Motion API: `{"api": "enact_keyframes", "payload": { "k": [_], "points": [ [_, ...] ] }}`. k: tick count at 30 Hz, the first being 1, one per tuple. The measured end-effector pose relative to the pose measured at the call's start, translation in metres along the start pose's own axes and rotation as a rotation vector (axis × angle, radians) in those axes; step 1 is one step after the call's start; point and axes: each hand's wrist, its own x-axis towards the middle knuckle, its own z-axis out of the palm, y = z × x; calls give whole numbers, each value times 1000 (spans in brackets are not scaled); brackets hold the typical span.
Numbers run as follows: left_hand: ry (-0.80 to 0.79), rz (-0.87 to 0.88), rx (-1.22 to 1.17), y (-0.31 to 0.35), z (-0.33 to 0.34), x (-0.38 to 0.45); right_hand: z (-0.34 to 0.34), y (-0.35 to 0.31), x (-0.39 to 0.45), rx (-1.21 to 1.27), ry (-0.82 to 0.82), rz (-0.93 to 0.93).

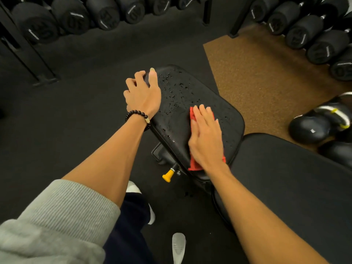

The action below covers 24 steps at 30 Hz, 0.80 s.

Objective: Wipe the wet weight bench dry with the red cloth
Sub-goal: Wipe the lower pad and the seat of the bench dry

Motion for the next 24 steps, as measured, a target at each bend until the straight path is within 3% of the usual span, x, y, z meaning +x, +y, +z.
{"api": "enact_keyframes", "payload": {
  "k": [2,6,9,11,13,16,19,24],
  "points": [
    [25,13,27,0,1,-4,9,-29,-6,-66,17,-45],
    [119,28,24,1,4,-8,-1,-5,-52,-143,-135,-456],
    [187,29,-19,1,7,-9,-10,25,-44,-73,-82,-349],
    [191,16,-61,0,7,-9,-2,11,-26,-59,12,-187],
    [174,34,-72,1,5,-9,9,-15,-18,-83,30,-214],
    [60,52,-153,0,-3,-3,10,-15,-40,-170,-114,-544],
    [-118,-127,-432,-3,-16,8,-4,12,-59,-353,-251,-831],
    [-367,-157,-461,0,-57,24,21,-46,6,-342,-186,-854]
  ]
}}
